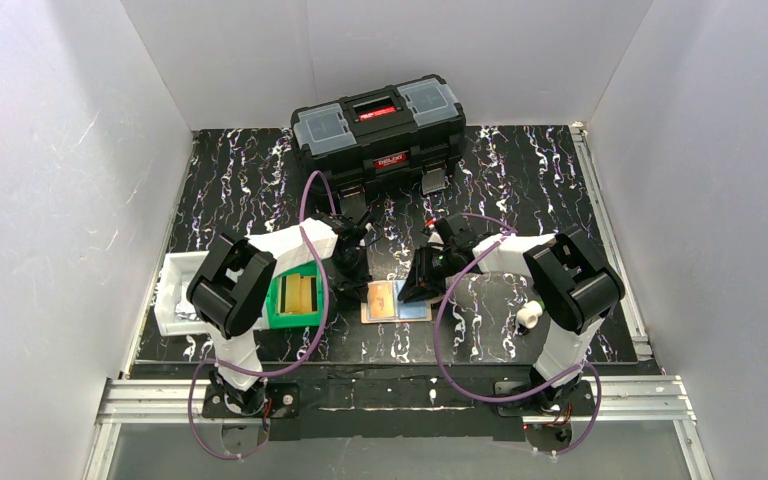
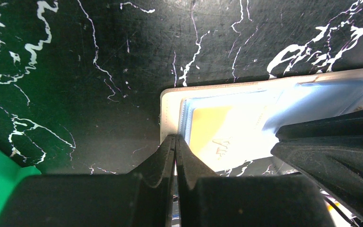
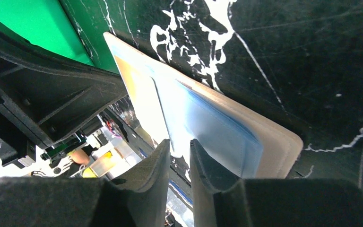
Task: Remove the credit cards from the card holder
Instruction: Remove the credit card from the card holder.
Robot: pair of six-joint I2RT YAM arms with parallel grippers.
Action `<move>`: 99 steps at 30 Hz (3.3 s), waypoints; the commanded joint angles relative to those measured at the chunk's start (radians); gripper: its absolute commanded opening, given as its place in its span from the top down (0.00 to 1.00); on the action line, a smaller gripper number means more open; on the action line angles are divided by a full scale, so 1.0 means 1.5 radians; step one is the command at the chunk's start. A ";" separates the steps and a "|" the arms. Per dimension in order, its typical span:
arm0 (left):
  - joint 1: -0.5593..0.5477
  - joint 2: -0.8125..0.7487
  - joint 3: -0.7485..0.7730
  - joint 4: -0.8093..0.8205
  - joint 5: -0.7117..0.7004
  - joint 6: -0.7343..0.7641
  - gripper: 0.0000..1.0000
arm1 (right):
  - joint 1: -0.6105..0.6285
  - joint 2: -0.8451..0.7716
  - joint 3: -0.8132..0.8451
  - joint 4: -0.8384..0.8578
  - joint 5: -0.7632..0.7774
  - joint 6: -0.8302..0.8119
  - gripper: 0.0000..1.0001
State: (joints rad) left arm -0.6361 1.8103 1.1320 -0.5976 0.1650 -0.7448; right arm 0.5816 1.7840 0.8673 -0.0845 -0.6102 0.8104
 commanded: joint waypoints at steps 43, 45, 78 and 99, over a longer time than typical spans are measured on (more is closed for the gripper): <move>-0.025 0.084 -0.032 -0.048 -0.038 -0.012 1.00 | 0.034 0.029 0.012 0.065 -0.008 0.027 0.89; -0.022 0.087 -0.036 -0.053 -0.048 -0.011 1.00 | 0.031 0.019 0.003 0.063 0.003 0.024 0.89; -0.007 0.091 -0.053 -0.038 -0.028 -0.001 1.00 | 0.010 0.063 -0.046 0.260 -0.097 0.124 0.71; -0.009 0.095 -0.047 -0.034 -0.014 0.002 1.00 | 0.010 0.102 -0.057 0.365 -0.148 0.177 0.74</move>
State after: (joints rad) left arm -0.6228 1.8374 1.1408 -0.6147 0.1860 -0.7544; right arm 0.5770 1.9190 0.7742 0.3824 -0.8028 1.0351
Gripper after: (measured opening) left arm 0.008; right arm 0.274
